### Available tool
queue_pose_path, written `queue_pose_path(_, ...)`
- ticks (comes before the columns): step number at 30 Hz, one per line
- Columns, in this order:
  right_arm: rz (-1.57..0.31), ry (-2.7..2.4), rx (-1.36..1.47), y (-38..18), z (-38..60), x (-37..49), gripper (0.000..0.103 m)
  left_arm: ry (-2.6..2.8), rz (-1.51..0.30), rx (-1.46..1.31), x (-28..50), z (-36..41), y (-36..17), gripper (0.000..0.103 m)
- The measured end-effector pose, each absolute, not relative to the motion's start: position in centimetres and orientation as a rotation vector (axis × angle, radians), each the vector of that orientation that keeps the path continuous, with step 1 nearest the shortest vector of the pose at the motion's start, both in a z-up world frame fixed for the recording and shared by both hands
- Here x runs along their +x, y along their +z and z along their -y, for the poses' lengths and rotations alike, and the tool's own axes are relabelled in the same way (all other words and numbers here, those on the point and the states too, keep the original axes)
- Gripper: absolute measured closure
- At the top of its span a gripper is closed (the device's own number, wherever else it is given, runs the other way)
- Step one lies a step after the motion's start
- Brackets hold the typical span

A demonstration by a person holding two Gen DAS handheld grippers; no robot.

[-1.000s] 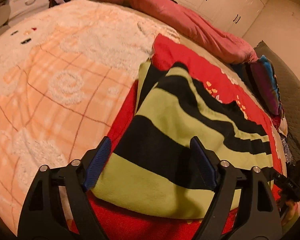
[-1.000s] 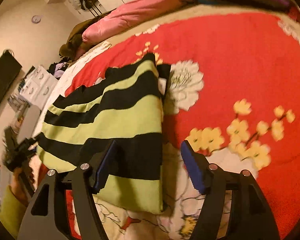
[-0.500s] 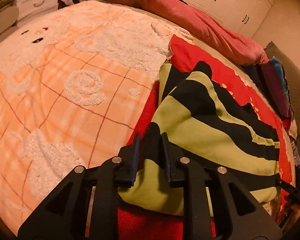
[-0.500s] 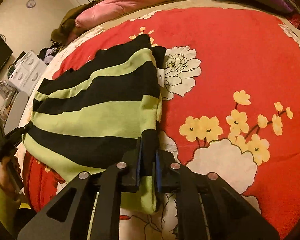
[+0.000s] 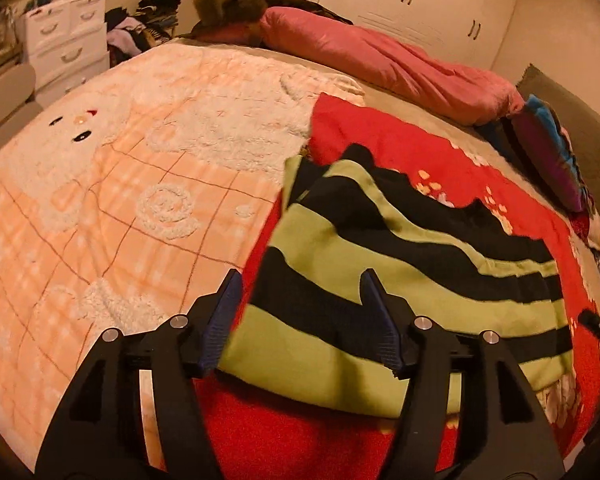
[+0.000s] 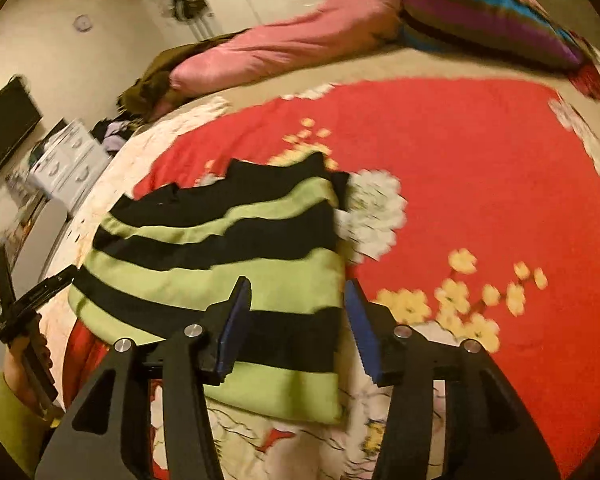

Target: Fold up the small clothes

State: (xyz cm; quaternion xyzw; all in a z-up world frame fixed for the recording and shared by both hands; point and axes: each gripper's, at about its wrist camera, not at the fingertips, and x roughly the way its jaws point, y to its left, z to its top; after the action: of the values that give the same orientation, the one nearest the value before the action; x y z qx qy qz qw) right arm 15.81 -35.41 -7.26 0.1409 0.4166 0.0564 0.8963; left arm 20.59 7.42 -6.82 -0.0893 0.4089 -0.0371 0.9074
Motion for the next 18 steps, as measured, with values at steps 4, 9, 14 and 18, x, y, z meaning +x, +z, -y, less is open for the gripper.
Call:
queue_pose_path(4,-0.864,0.163,0.232,-7.1,32.8,16.7,0.053,-0.113,-0.86,-0.183,19.7,-6.1,-6.5,0.044)
queue_pose_path(9,-0.873,0.213,0.212,-7.0,30.2,18.2,0.053,-0.148,-0.92,-0.106,19.8,-4.2,-7.8,0.039)
queue_pose_path(14,-0.9,0.234,0.2,-7.7,28.6,19.9,0.053,-0.141,-0.954,-0.051,20.0,-3.6,-8.9,0.035)
queue_pose_path(18,-1.004,0.201,0.199,-10.3,27.9,21.6,0.052,-0.142,-0.989,-0.015,20.3,-3.3,-10.0,0.035)
